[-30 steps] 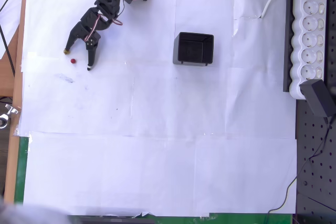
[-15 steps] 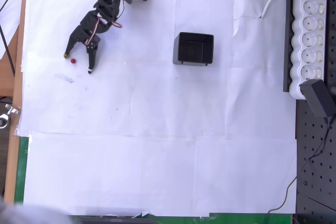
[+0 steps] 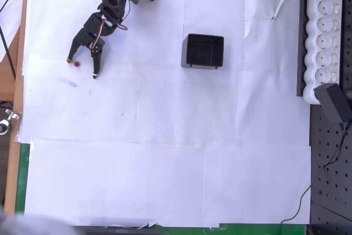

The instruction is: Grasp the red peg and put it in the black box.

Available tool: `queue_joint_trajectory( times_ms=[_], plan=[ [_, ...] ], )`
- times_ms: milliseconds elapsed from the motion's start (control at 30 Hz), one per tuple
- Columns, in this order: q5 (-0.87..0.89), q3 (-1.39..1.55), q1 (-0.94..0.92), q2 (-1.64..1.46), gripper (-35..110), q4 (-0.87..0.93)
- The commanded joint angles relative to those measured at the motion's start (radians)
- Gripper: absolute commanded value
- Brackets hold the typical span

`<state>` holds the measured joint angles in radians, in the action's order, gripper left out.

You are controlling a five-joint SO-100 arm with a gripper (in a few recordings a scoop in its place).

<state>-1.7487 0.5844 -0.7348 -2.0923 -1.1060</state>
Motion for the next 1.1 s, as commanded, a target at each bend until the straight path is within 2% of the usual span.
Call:
queue_joint_trajectory(
  times_ms=[0,300,967,1067],
  plan=[
    [-0.029,0.017,-0.012,-0.005,39,0.003],
    [0.032,0.008,-0.021,-0.008,39,0.005],
    [0.037,0.002,-0.021,-0.009,39,0.003],
    [0.035,0.003,-0.021,-0.009,35,0.005]
  ],
)
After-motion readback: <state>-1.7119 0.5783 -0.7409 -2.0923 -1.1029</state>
